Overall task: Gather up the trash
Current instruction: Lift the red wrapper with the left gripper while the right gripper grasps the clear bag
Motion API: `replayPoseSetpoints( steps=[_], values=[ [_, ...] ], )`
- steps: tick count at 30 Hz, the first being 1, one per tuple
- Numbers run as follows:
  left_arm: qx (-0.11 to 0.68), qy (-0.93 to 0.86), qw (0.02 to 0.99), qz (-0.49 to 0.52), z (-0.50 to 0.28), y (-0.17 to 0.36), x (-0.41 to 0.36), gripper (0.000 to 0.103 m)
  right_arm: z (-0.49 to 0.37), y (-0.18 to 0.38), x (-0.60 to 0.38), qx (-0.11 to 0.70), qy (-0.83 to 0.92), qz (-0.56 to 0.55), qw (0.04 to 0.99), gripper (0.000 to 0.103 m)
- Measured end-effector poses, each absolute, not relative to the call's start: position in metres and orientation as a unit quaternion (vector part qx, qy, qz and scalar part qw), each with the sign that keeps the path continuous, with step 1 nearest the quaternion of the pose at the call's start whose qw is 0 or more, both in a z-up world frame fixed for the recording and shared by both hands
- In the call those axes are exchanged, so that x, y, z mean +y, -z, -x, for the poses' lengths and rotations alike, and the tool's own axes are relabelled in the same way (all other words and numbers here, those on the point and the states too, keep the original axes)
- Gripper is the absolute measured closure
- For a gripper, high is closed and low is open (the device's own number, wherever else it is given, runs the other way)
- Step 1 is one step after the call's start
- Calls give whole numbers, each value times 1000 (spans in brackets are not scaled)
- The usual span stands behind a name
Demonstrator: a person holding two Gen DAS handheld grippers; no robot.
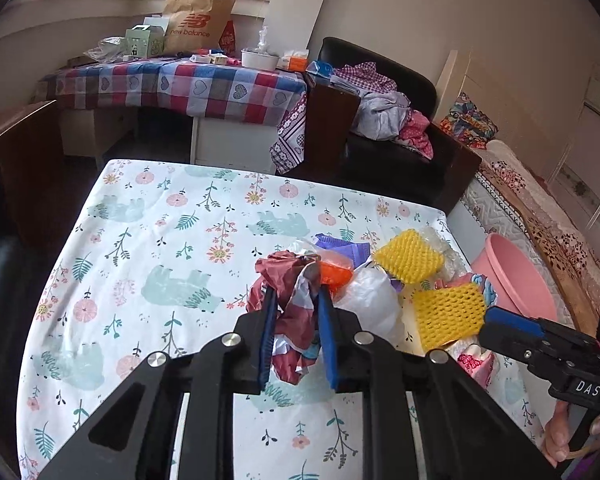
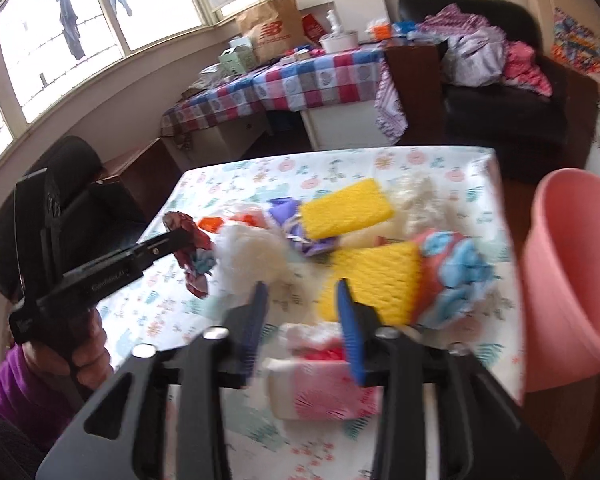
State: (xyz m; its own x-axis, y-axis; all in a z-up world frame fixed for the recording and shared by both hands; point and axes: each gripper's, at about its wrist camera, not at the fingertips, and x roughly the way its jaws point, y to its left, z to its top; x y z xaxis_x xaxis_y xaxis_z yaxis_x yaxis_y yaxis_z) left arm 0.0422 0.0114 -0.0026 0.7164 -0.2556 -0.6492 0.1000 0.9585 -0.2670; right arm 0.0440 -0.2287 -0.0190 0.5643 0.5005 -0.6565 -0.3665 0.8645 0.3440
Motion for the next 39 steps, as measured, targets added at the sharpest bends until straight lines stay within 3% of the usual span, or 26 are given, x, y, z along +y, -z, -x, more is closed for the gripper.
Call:
replayPoseSetpoints(
  steps=[14, 15, 16, 19, 22, 39],
  values=[
    [355, 91, 919, 145, -16, -4, 52, 84, -72, 45, -149, 426, -239, 10, 873, 57],
    [356, 90, 918, 148, -16, -3, 53, 84, -70, 46, -151, 428, -238, 6, 872, 60],
    [356, 90, 918, 150, -14, -3, 54, 84, -71, 47, -155, 430, -236, 4, 872, 72],
    [353, 90, 919, 151, -13, -5, 53, 84, -67, 47, -166, 432, -232, -9, 871, 85],
    [350, 91, 921, 148, -11, -9, 51, 84, -61, 43, -176, 424, -226, -17, 877, 91],
    [326, 139, 927, 120, -5, -41, 0, 84, -8, -10, -259, 330, -203, -69, 920, 91]
  ],
)
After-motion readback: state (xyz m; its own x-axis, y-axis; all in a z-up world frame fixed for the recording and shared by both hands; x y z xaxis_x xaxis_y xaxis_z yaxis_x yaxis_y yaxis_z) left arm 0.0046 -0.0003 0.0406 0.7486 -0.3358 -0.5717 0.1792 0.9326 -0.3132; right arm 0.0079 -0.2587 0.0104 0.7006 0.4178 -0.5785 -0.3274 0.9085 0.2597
